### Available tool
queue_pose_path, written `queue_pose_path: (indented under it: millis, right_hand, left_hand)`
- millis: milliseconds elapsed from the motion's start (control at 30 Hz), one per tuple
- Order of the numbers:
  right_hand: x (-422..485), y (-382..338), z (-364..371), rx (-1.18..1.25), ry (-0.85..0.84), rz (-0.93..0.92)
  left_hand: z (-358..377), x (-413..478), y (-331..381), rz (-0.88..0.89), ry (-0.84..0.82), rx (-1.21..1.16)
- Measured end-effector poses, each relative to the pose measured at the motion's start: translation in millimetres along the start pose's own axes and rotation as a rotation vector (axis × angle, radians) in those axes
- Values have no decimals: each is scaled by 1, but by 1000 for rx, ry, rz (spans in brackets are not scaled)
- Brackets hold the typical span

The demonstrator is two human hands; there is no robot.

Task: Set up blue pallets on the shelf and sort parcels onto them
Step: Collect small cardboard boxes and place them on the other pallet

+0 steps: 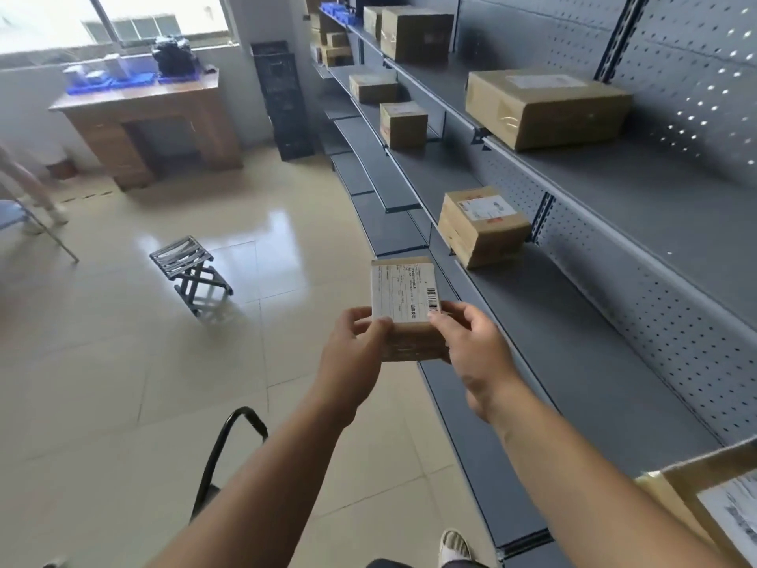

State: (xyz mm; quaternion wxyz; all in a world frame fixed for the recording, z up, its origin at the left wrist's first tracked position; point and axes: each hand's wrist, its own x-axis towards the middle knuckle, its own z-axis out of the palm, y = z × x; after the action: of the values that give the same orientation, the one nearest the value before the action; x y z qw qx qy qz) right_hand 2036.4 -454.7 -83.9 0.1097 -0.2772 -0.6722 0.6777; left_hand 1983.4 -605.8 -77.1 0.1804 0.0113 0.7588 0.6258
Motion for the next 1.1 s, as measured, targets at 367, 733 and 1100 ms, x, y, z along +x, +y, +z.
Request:
queue_pose_path:
  millis: [367, 733, 1100]
  right_hand:
    - [182, -77, 63, -39, -211, -65]
    - [329, -127, 181, -10, -394, -76]
    - [485, -190, 339, -12, -320, -133]
  left_hand:
    - [-12, 157, 72, 21, 235, -54]
    - [-79, 307, 109, 20, 420, -120]
    - [-202, 516, 157, 68, 338, -137]
